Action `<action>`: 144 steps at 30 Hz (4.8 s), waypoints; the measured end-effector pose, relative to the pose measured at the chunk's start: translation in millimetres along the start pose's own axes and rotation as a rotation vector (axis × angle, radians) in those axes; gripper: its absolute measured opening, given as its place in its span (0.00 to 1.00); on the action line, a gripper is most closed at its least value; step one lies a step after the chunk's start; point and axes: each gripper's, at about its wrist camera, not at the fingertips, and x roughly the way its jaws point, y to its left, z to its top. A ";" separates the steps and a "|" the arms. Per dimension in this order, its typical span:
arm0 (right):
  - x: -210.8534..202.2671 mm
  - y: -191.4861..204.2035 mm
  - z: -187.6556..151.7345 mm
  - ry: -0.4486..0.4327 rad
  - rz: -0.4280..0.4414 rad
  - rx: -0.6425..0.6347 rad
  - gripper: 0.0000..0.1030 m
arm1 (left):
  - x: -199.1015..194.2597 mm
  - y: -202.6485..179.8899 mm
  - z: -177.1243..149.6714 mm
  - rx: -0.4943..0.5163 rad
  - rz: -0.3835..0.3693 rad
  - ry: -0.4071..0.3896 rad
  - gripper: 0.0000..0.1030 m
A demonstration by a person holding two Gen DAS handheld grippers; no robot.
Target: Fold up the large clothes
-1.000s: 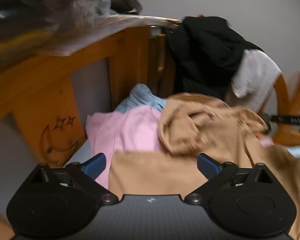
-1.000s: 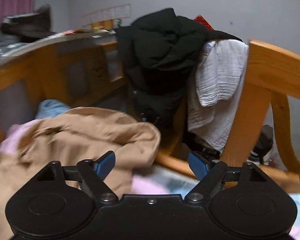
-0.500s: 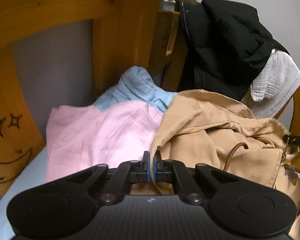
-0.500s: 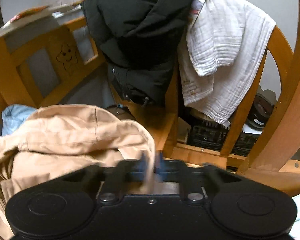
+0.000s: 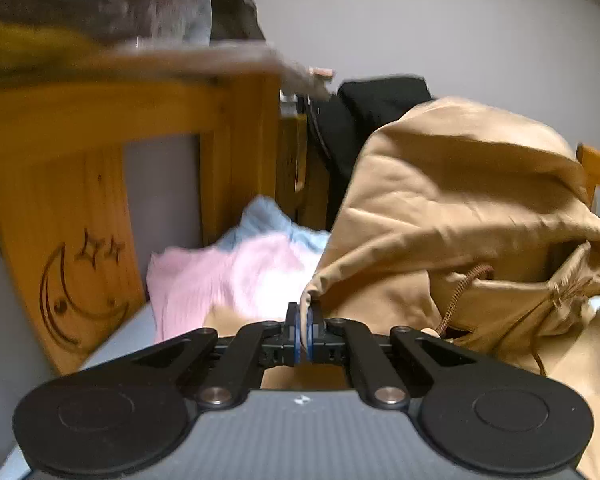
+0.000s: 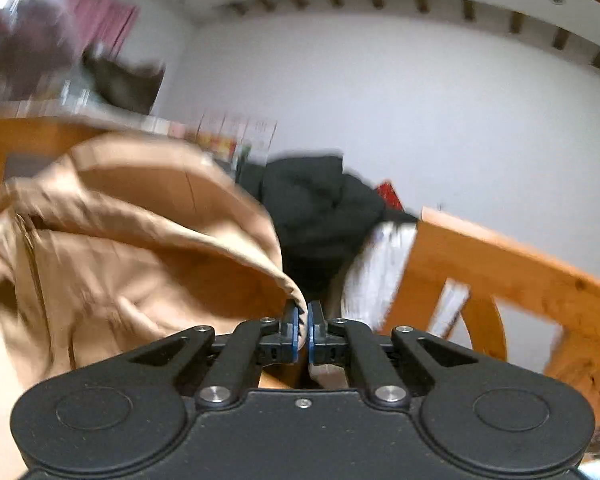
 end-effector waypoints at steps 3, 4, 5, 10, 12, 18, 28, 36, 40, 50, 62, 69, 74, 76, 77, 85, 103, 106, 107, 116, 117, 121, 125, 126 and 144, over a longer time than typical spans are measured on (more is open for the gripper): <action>1.7 3.8 -11.9 0.075 0.021 -0.002 0.05 | -0.4 -3.8 -5.6 0.012 0.005 -0.002 0.01; 1.7 3.4 -12.3 0.094 0.032 0.011 0.09 | -0.4 -4.9 -6.8 0.020 0.007 -0.005 0.01; 1.9 1.7 -11.3 0.120 0.044 0.030 0.15 | -0.5 -5.3 -8.9 0.028 0.008 -0.007 0.01; -7.5 -14.4 4.4 0.190 0.118 0.127 0.42 | -5.8 -3.7 -17.1 0.042 -0.007 -0.006 0.01; -27.7 -27.2 19.1 0.196 0.171 0.258 0.60 | -7.7 -3.6 -18.5 0.041 -0.015 -0.010 0.01; -31.9 -38.0 44.9 0.232 0.530 0.829 0.87 | -6.1 -3.9 -20.3 0.043 -0.018 0.008 0.01; 35.5 -13.4 37.8 0.325 0.484 1.339 0.20 | -17.7 -6.0 -23.0 0.044 -0.050 0.089 0.11; 30.1 -28.1 69.2 0.287 0.521 1.273 0.09 | -106.4 -14.5 -44.1 0.018 -0.178 -0.014 0.47; 21.6 -32.1 66.0 0.292 0.532 1.252 0.09 | -113.5 -33.3 -28.7 -0.010 -0.319 -0.054 0.47; -3.0 -41.2 61.5 0.283 0.594 1.302 0.05 | -19.8 -100.4 0.2 0.074 -0.397 0.032 0.33; -48.2 -48.9 -10.7 0.304 0.721 1.364 0.04 | -72.8 -53.3 -47.6 0.041 -0.490 0.208 0.41; -96.1 -37.8 -60.7 0.444 0.736 1.145 0.16 | -127.8 18.4 -64.9 -0.263 -0.399 0.257 0.50; -125.8 -55.2 -80.9 0.512 0.638 1.063 0.43 | -101.9 46.6 -40.4 -0.438 -0.305 0.255 0.53; -130.4 -74.4 -80.3 0.474 0.594 1.093 0.57 | -86.0 51.1 -32.7 -0.487 -0.259 0.286 0.53; -128.7 -84.8 -78.3 0.446 0.566 1.111 0.59 | -77.6 51.0 -29.6 -0.501 -0.241 0.302 0.53; -41.3 -94.8 -82.5 0.592 0.428 1.152 0.44 | -52.6 35.5 -16.0 -0.486 -0.256 0.412 0.53; -22.9 -61.0 -64.5 0.366 0.205 0.725 0.01 | -19.4 12.2 -13.0 -0.318 -0.143 0.352 0.01; -32.1 -58.5 -59.0 0.310 0.197 0.736 0.01 | -26.7 11.6 -3.3 -0.281 -0.155 0.312 0.01; -35.5 -55.2 -54.2 0.286 0.192 0.705 0.01 | -25.6 10.1 -3.5 -0.258 -0.152 0.316 0.01; -20.0 -49.4 -62.1 0.392 0.190 0.652 0.18 | -26.8 12.2 -9.3 -0.245 -0.116 0.368 0.33; -25.4 -50.8 -60.1 0.386 0.185 0.641 0.21 | -32.8 13.1 -9.5 -0.235 -0.113 0.358 0.37; -53.6 -62.1 -56.3 0.369 0.186 0.617 0.33 | -67.4 15.9 -14.7 -0.213 -0.107 0.321 0.64; -87.2 -64.9 -54.9 0.365 0.195 0.566 0.47 | -107.8 19.0 -24.5 -0.223 -0.087 0.280 0.76; -96.1 -63.7 -54.0 0.363 0.200 0.551 0.50 | -117.4 18.9 -26.3 -0.217 -0.076 0.275 0.82; -292.5 0.8 -44.1 0.359 0.337 0.238 0.98 | -286.0 -43.0 -88.3 0.001 -0.104 0.283 0.99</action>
